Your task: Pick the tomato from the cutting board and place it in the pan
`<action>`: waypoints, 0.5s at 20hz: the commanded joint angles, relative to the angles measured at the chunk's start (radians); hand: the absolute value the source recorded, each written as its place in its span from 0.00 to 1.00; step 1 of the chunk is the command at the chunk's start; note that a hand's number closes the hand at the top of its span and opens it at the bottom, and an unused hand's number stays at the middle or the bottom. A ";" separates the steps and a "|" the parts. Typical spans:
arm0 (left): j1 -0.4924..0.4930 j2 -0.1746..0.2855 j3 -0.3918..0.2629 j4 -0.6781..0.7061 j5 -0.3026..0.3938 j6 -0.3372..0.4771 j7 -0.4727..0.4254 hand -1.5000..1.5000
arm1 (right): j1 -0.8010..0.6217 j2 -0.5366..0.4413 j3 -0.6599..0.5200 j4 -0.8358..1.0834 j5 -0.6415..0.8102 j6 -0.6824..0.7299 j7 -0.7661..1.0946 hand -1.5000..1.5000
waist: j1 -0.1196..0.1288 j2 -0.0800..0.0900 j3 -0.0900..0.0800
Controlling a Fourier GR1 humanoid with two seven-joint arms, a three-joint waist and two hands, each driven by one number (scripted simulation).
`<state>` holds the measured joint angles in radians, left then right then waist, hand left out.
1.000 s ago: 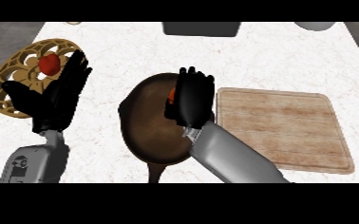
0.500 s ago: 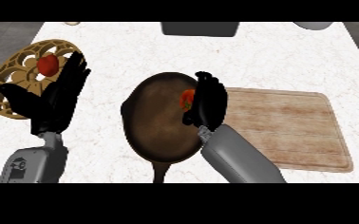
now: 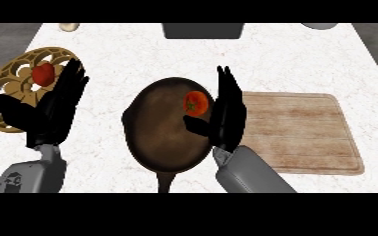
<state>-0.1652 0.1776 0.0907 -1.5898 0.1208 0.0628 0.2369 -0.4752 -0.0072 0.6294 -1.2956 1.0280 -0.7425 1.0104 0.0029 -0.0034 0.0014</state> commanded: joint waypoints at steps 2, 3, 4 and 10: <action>0.062 -0.011 -0.005 -0.030 -0.012 0.010 -0.011 0.50 | 0.227 -0.001 0.014 -0.218 -0.010 -0.213 -0.013 0.00 | -0.026 -0.006 0.000; 0.052 0.001 0.012 -0.003 -0.004 -0.004 -0.037 0.50 | 0.240 -0.020 0.004 -0.275 -0.016 -0.211 -0.030 0.00 | -0.028 -0.004 -0.001; 0.014 0.014 0.026 -0.007 0.010 0.001 0.014 0.50 | 0.328 -0.003 0.075 -0.326 -0.008 -0.247 -0.059 0.00 | -0.035 -0.006 0.000; -0.003 -0.008 0.002 -0.014 -0.018 0.028 0.021 0.50 | 0.599 -0.131 0.258 -0.638 -0.071 -0.328 -0.204 0.00 | -0.031 -0.004 0.000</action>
<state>-0.1513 0.1798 0.1042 -1.5997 0.1181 0.0725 0.2427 -0.0470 -0.0911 0.7641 -1.7730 0.9704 -0.9425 0.8597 -0.0251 -0.0073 0.0014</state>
